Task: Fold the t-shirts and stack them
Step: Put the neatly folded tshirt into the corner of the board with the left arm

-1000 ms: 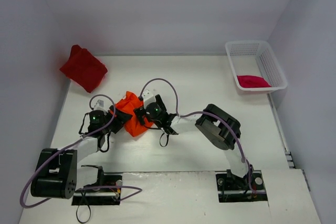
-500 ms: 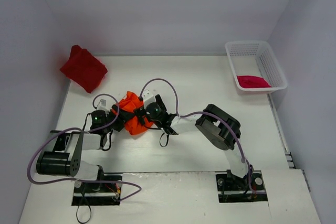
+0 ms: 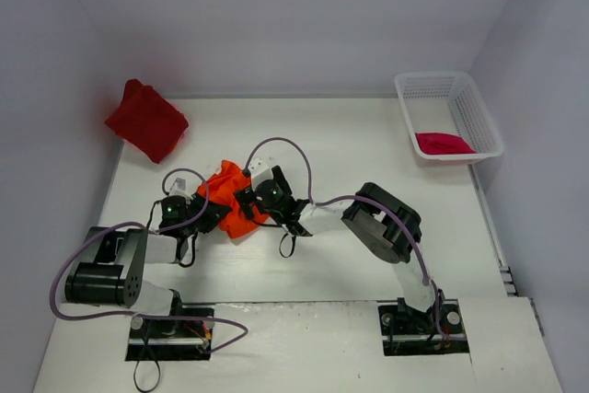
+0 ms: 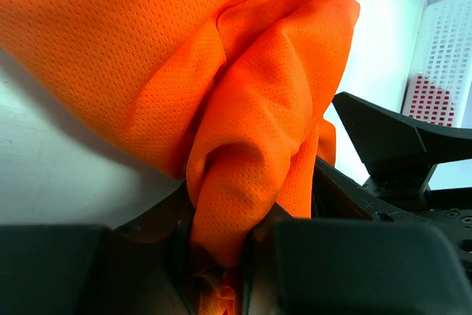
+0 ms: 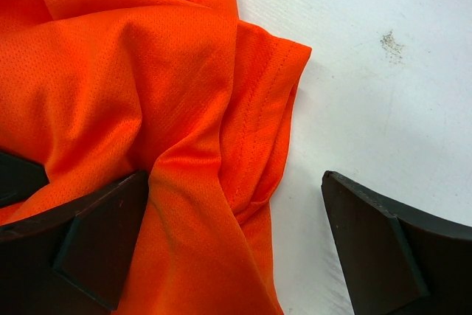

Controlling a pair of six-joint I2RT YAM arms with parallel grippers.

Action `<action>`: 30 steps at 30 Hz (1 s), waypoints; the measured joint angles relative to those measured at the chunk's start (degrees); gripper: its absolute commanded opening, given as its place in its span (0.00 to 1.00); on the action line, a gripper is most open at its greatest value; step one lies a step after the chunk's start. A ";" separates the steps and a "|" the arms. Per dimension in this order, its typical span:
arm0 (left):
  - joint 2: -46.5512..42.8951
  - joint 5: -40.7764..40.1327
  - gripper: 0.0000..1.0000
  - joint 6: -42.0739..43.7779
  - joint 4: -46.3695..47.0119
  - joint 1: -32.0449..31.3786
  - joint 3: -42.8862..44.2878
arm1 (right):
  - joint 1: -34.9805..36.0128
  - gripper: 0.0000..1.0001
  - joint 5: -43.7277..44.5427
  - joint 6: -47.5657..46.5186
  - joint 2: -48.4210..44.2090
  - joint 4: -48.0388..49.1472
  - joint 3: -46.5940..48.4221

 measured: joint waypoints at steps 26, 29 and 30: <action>-10.51 -2.40 0.00 1.95 -14.29 -0.92 0.31 | -2.73 1.00 3.37 -1.29 -10.03 -8.33 -7.50; -10.49 -2.54 0.00 1.95 -14.36 -0.92 0.31 | -3.19 1.00 5.25 -1.97 -15.06 -13.22 -8.20; -10.51 -2.56 0.00 1.92 -14.38 -0.92 0.31 | -3.17 1.00 5.57 -2.14 -17.29 -14.49 -8.24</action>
